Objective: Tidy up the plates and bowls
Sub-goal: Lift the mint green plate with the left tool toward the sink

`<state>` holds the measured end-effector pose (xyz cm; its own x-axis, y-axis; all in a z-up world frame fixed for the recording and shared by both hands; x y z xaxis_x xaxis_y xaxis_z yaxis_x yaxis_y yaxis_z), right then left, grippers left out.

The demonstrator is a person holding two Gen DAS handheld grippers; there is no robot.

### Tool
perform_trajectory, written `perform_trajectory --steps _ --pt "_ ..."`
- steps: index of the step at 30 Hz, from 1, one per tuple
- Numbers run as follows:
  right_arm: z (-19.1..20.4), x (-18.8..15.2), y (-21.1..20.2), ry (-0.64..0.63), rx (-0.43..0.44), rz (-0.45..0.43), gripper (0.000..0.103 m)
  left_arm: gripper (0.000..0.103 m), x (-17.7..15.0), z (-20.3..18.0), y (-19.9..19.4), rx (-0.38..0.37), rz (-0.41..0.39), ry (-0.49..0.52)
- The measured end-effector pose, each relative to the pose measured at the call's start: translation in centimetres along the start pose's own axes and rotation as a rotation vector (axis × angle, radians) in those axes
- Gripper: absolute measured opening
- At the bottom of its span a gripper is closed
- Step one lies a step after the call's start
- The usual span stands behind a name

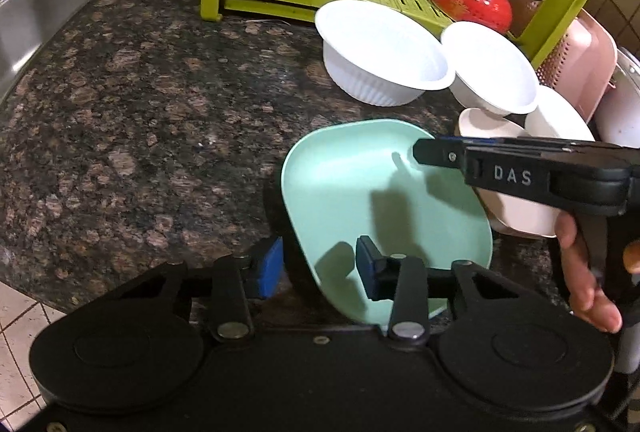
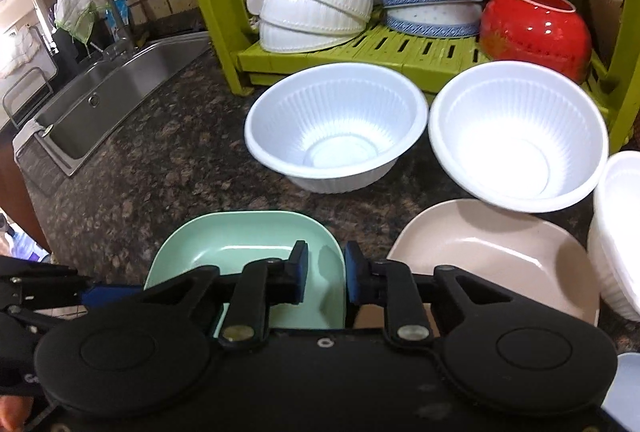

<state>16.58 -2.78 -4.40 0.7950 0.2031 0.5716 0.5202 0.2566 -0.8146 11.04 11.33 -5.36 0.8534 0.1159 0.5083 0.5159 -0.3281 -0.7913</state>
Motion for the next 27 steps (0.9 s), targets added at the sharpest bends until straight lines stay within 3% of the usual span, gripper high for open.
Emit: perform_trajectory --steps 3,12,16,27 --pt "1.0 0.0 0.0 0.009 0.031 0.009 0.021 0.042 0.2 0.8 -0.2 0.036 -0.014 -0.01" --pt "5.6 1.4 1.2 0.039 0.113 0.028 0.021 0.042 1.5 5.1 -1.1 0.114 -0.068 -0.155" --pt "7.1 2.1 1.7 0.016 0.105 0.009 0.02 0.04 2.2 6.6 -1.2 0.126 -0.085 -0.194" --pt "4.7 0.3 -0.2 -0.012 0.098 0.043 0.023 0.039 3.0 7.1 -0.7 0.143 -0.093 -0.197"
Point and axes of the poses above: each gripper's, at about its wrist camera, not at the fingertips, and y roughly the way its jaws point, z to its left, x to its top, the point moved 5 cm from there along y, roughly the way its jaws point, and after that the axes turned 7 degrees about -x, right-handed, at the moved point
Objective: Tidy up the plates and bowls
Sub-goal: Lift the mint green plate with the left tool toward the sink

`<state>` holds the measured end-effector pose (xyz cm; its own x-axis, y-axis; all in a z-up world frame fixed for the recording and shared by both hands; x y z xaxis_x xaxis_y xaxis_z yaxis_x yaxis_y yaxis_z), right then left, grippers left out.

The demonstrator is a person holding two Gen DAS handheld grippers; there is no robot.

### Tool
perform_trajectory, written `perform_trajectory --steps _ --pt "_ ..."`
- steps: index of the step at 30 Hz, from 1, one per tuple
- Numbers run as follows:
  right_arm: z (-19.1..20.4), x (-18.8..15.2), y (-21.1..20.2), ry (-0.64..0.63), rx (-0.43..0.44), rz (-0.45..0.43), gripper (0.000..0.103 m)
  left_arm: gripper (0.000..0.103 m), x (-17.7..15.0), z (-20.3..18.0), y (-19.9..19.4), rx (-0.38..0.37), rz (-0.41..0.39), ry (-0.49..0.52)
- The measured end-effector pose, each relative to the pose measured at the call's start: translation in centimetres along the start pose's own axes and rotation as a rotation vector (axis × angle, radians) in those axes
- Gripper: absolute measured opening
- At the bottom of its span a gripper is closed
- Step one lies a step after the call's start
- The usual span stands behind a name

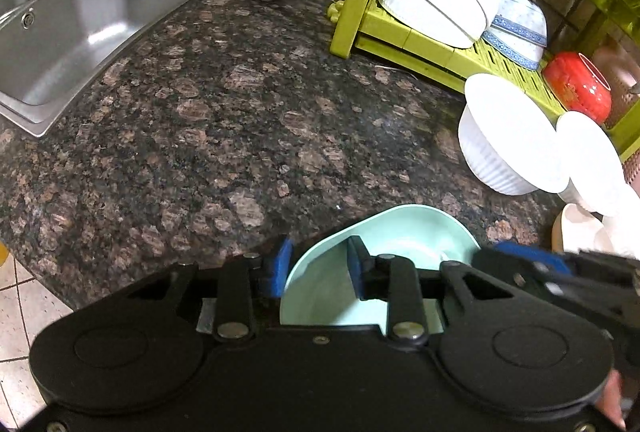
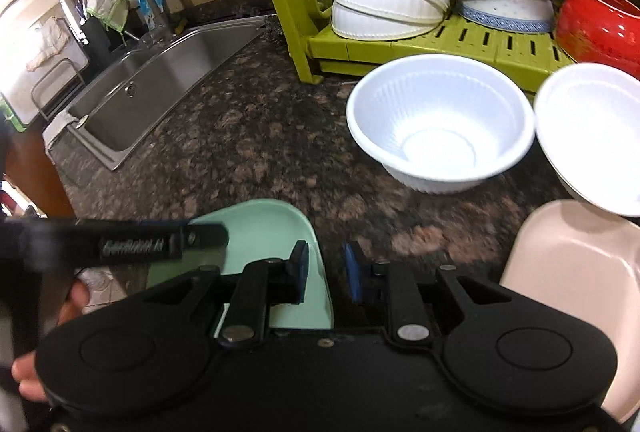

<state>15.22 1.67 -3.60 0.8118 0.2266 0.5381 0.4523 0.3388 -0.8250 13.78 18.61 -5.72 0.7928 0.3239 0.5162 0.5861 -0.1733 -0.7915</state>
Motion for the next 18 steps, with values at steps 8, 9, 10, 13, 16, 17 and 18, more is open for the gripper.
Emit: perform_trajectory --steps 8,9,10,13,16,17,18 --pt "-1.3 -1.9 -2.4 0.052 0.031 0.04 0.027 0.039 -0.2 -0.4 -0.4 -0.011 0.021 0.038" --pt "-1.3 -2.1 -2.4 0.051 0.025 0.047 0.026 0.04 -0.3 -0.4 -0.8 -0.021 0.018 0.039" --pt "-1.3 -2.2 -2.3 0.05 0.019 0.05 0.026 0.041 -0.3 -0.4 -1.2 -0.027 0.015 0.046" --pt "-1.1 -2.3 -1.8 0.052 0.007 0.072 0.026 0.043 -0.6 -0.9 -2.1 -0.023 0.014 0.088" --pt "-1.2 -2.8 -1.7 0.057 0.008 0.093 0.026 0.043 -1.1 -1.1 -2.3 -0.012 0.032 0.123" --pt "-1.3 -2.9 -1.7 0.056 0.007 0.097 0.026 0.043 -1.3 -1.1 -2.2 -0.007 0.043 0.126" --pt "-1.2 -3.1 -1.8 0.055 0.006 0.098 0.026 0.043 -1.5 -0.9 -2.1 -0.003 0.052 0.123"
Point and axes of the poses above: each gripper's, at about its wrist camera, not at the fingertips, and y roughly the way its jaws point, z to its left, x to its top, the point moved 5 cm from there along y, roughly the way its jaws point, and after that the axes turned 7 degrees about -x, right-handed, at the moved point
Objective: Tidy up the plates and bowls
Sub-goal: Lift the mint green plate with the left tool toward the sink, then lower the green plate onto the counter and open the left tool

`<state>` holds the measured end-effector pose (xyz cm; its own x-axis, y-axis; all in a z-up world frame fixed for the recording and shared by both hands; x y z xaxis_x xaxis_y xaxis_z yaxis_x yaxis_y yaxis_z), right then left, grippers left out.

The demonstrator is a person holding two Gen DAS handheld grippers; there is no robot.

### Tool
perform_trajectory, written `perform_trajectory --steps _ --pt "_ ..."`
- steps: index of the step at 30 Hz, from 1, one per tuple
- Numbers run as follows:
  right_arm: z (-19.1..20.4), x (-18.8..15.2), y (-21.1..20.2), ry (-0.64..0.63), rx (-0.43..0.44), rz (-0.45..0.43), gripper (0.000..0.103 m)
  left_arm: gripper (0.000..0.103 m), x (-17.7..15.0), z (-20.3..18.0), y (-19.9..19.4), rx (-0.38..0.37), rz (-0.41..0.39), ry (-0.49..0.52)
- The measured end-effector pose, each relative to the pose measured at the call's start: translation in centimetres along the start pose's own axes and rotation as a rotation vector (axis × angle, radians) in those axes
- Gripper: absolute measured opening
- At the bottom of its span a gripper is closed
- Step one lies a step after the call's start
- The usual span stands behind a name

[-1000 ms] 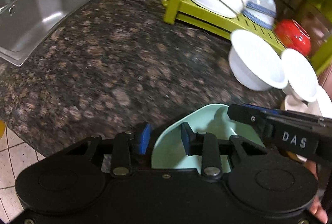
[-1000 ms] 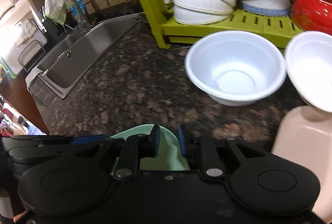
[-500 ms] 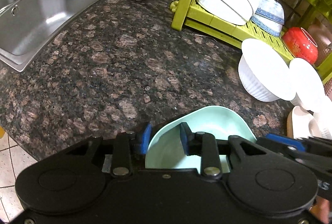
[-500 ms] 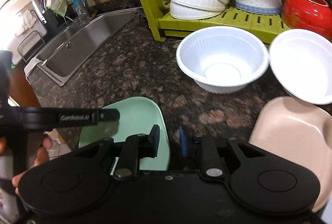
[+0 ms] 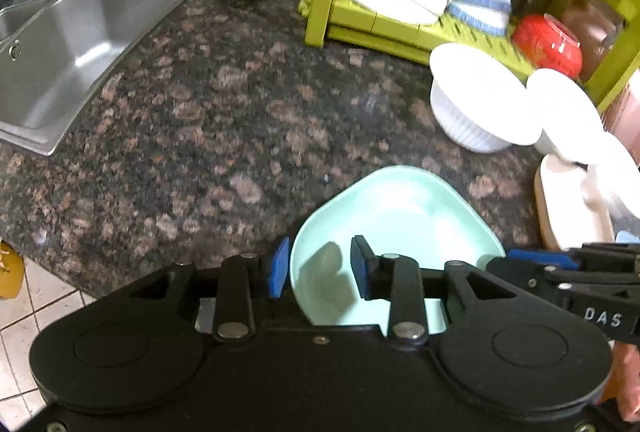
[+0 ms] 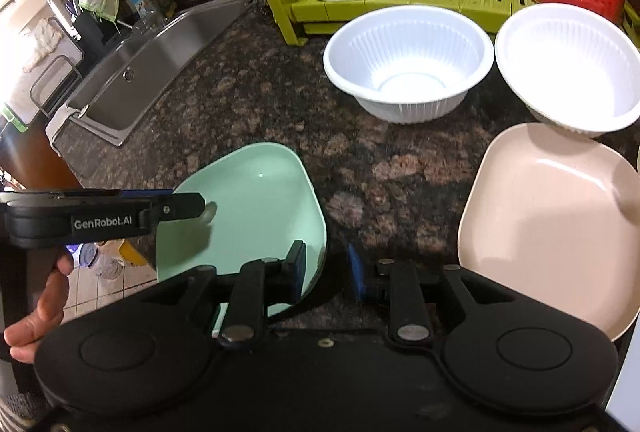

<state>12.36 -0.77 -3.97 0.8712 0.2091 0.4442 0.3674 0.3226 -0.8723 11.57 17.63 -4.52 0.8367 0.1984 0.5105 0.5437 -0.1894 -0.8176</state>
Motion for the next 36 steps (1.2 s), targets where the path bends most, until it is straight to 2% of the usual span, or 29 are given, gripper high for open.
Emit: perform_trajectory --steps 3,5,6,11,17,20,24,28,36 --pt "0.2 -0.3 0.0 -0.008 -0.012 0.007 0.021 0.038 -0.3 0.5 0.4 0.017 0.016 -0.024" --pt "0.5 -0.4 0.0 -0.019 -0.008 0.002 0.011 0.023 -0.5 0.7 0.6 0.018 0.027 -0.029" --pt "0.7 -0.4 -0.1 -0.03 -0.023 -0.002 0.011 0.015 -0.6 0.7 0.7 0.012 0.033 -0.028" --pt "1.4 0.6 -0.3 -0.067 -0.063 -0.059 0.011 0.014 -0.4 0.1 -0.3 0.017 -0.024 -0.007" --pt "2.3 3.4 0.4 -0.018 -0.026 -0.103 0.011 0.015 1.4 1.5 -1.5 0.042 -0.092 -0.062" --pt "2.8 4.2 1.5 -0.005 -0.01 -0.096 0.01 0.015 2.1 2.7 -1.3 0.046 -0.1 -0.102" --pt "3.2 4.6 3.0 -0.005 -0.019 -0.076 0.01 0.015 2.3 3.9 -0.2 0.042 -0.068 -0.144" --pt "3.7 4.0 3.8 -0.017 -0.028 -0.028 0.01 0.015 2.6 4.3 0.4 0.048 -0.069 -0.149" --pt "4.0 3.7 3.6 -0.018 -0.02 -0.024 0.013 0.015 4.4 4.4 1.3 0.073 -0.091 -0.146"
Point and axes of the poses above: each gripper's, at about its wrist camera, not at the fingertips, and y roughly the way its jaws point, z to its left, x to its top, the point moved 5 cm from there along y, roughly the way its jaws point, and after that the axes turned 7 degrees about -x, right-handed, at the moved point
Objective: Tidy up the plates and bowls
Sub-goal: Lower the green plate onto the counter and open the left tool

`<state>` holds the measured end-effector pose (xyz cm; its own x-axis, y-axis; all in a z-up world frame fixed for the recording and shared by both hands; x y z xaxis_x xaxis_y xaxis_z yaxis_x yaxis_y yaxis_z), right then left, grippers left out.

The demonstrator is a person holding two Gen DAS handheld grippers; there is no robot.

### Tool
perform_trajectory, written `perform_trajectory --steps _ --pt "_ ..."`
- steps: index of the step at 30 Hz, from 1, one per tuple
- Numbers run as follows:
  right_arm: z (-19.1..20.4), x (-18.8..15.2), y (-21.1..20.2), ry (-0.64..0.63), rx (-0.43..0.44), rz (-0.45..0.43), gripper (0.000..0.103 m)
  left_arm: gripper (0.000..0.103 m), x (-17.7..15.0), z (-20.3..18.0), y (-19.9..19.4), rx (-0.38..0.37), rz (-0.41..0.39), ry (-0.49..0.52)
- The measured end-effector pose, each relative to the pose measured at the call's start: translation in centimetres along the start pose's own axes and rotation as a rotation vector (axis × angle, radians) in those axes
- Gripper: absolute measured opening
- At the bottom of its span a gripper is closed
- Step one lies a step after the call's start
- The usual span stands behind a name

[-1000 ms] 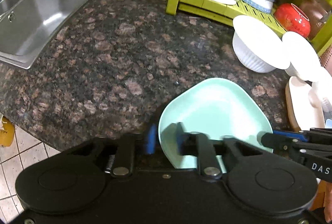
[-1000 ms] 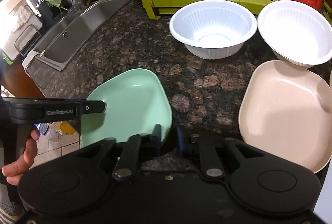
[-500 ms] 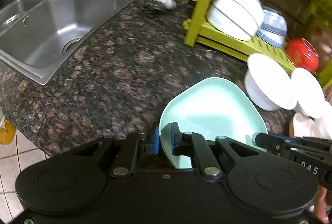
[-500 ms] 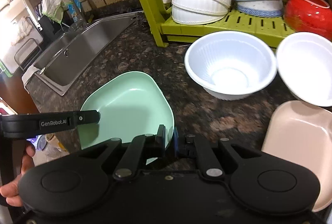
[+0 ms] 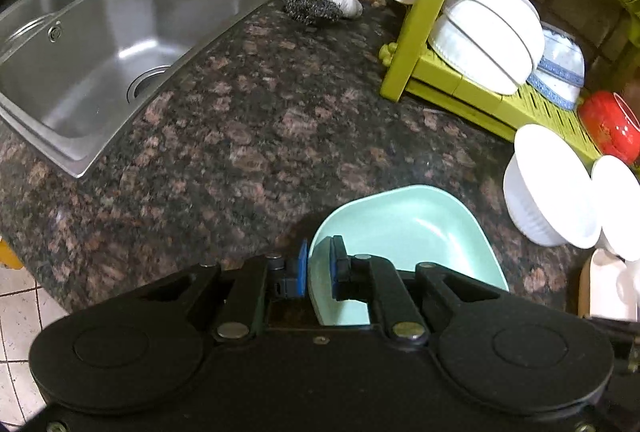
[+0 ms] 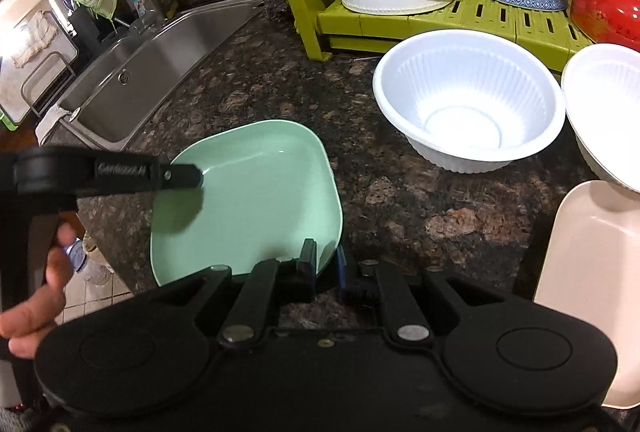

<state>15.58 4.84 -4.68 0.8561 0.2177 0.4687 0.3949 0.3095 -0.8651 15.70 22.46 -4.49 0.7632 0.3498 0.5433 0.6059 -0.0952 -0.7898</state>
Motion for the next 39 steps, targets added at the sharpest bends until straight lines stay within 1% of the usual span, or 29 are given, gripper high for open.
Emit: perform_trajectory --steps 2,4,5,7,9,10,12,14,16,20,21,24,27,31,34,36,39 --pt "-0.2 0.0 -0.1 0.009 0.011 -0.003 0.016 0.016 0.4 -0.2 0.3 0.014 -0.002 0.009" --pt "-0.5 0.1 -0.5 0.022 0.005 -0.017 0.021 0.027 0.7 -0.1 0.4 0.043 -0.018 0.01" --pt "-0.7 0.2 -0.8 0.027 -0.002 -0.03 0.022 0.03 0.8 0.0 0.2 0.058 -0.028 0.005" --pt "-1.0 0.2 -1.4 0.031 -0.001 -0.054 0.022 0.046 1.0 0.4 -0.3 0.07 -0.057 -0.015" --pt "-1.5 0.2 -2.4 0.043 0.013 -0.083 0.022 0.054 1.1 0.6 -1.3 0.07 -0.096 -0.04" --pt "-1.8 0.4 -2.8 0.042 0.016 -0.1 0.022 0.055 1.2 0.6 -1.8 0.066 -0.114 -0.045" --pt "-2.5 0.4 -4.2 0.047 0.018 -0.141 0.023 0.055 0.9 0.1 -2.7 0.054 -0.14 -0.035" --pt "-3.4 0.3 -5.6 0.056 0.006 -0.178 0.028 0.057 0.6 -0.8 -3.4 0.044 -0.154 -0.016" --pt "-4.7 0.0 -7.1 0.071 -0.015 -0.216 0.029 0.061 0.1 -2.1 -4.0 0.033 -0.165 0.013" --pt "-7.8 -0.9 -9.2 0.101 -0.078 -0.26 0.03 0.062 -1.0 -5.6 -4.8 -0.014 -0.175 0.099" --pt "-8.6 -1.1 -9.6 0.107 -0.098 -0.268 0.029 0.063 -1.3 -6.7 -4.8 -0.031 -0.171 0.123" --pt "-11.3 -1.9 -10.4 0.146 -0.159 -0.287 0.029 0.066 -2.4 -9.3 -4.9 -0.101 -0.144 0.167" --pt "-14.2 -2.7 -11.2 0.198 -0.196 -0.293 0.03 0.066 -3.5 -11.9 -4.5 -0.189 -0.083 0.194" --pt "-17.7 -4.1 -12.2 0.262 -0.23 -0.312 0.03 0.065 -4.9 -14.7 -3.7 -0.261 -0.017 0.214" --pt "-19.8 -5.0 -13.3 0.275 -0.246 -0.329 0.031 0.064 -5.8 -16.6 -3.2 -0.276 0.006 0.248" --pt "-21.1 -5.7 -13.8 0.293 -0.254 -0.315 0.032 0.064 -6.4 -17.6 -3.0 -0.265 0.007 0.278" --pt "-22.3 -6.6 -14.0 0.317 -0.224 -0.275 0.037 0.064 -7.0 -18.9 -2.4 -0.267 0.031 0.303"
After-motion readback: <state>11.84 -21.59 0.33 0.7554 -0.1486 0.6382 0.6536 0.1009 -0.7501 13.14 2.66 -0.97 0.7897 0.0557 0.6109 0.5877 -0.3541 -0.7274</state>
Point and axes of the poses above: each gripper's, at about its wrist camera, not at the fingertips, and y roughly the way its jaws point, z to its left, x to its top, the point moved 5 cm from there along y, roughly the way its jaws point, and after that the axes turned 7 degrees about -x, right-handed, at the moved point
